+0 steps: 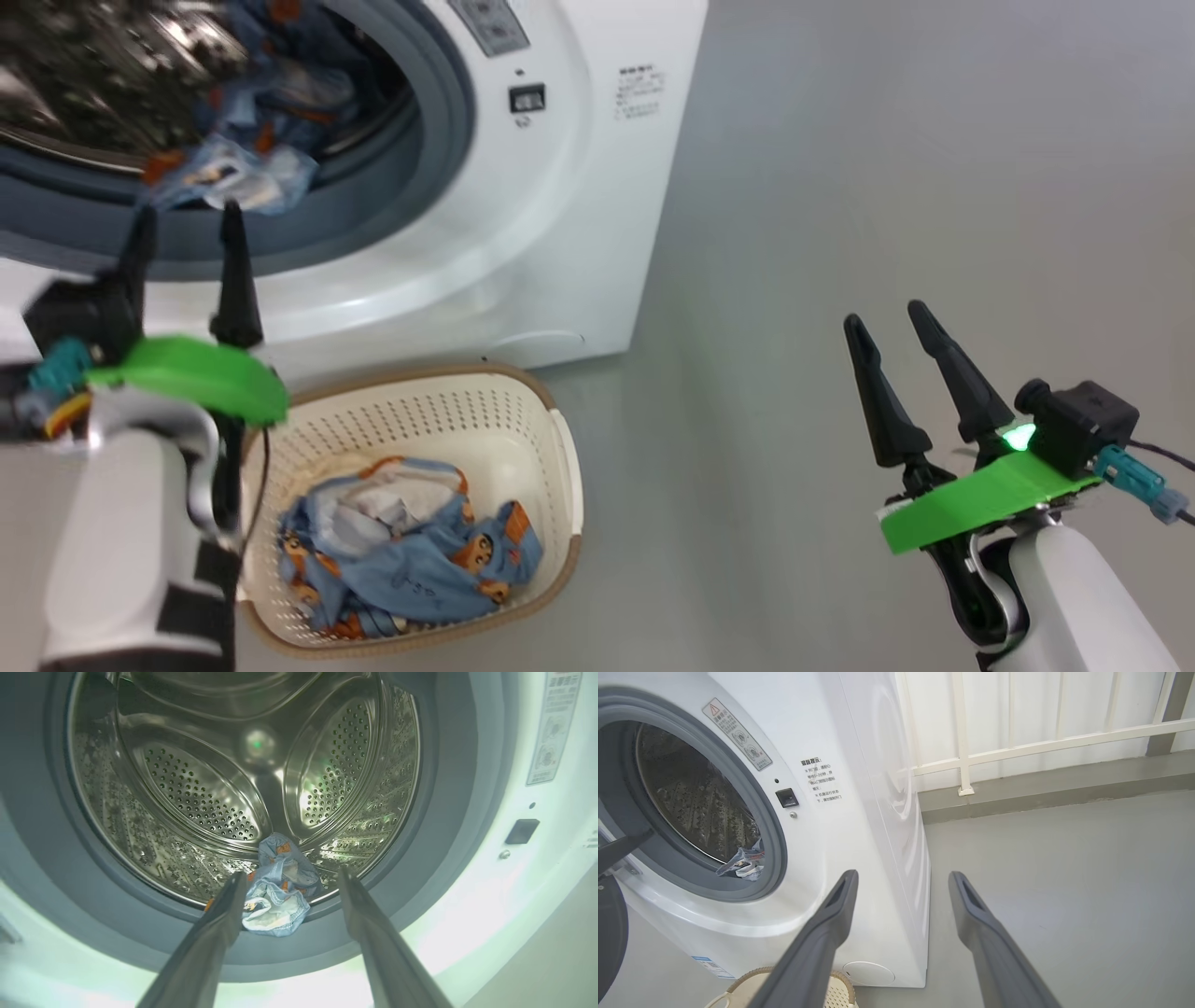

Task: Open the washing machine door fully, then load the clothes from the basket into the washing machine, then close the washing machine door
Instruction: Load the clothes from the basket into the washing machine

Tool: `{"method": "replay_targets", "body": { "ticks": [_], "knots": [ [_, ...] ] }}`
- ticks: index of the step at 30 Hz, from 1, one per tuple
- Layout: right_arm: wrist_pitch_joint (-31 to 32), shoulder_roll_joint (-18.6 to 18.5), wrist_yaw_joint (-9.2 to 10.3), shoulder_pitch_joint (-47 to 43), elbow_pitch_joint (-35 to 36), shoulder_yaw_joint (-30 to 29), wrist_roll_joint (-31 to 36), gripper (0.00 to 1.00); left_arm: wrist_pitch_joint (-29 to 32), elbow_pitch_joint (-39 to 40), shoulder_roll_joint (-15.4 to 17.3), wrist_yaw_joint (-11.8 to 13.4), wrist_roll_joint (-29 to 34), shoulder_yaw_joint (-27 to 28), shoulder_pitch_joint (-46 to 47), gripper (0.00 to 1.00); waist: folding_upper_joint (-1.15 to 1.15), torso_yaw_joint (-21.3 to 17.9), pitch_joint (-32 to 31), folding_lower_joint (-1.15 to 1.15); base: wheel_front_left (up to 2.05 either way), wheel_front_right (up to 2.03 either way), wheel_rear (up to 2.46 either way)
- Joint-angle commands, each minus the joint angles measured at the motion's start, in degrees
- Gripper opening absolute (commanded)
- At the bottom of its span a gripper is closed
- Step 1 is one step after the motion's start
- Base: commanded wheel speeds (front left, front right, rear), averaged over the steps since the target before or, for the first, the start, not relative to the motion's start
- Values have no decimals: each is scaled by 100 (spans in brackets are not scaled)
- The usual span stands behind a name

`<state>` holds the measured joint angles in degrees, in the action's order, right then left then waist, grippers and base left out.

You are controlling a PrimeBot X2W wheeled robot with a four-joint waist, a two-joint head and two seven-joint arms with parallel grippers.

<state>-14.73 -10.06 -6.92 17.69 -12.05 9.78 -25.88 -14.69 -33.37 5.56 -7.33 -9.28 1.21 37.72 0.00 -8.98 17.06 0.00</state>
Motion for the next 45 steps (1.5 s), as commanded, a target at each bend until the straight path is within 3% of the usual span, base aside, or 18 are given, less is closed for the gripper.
{"method": "replay_targets", "body": {
  "ticks": [1, 22, 45],
  "knots": [
    [-27, -62, -57, -138, 104, 66, -83, 100, -30, 270, 136, -6, -61, 149, -237, 100, 0, 279, -412, 0, 0, 0, 0],
    [-27, -247, -57, -637, 199, -65, -123, 100, -30, 1985, -89, -15, -254, 357, -2533, 100, 0, 642, -1146, 0, 0, 0, 0],
    [-27, -315, -57, -688, 210, -16, -100, 100, -30, 2169, -237, -15, -348, 329, -2749, 100, 0, 685, -1056, 0, 0, 0, 0]
  ]
}}
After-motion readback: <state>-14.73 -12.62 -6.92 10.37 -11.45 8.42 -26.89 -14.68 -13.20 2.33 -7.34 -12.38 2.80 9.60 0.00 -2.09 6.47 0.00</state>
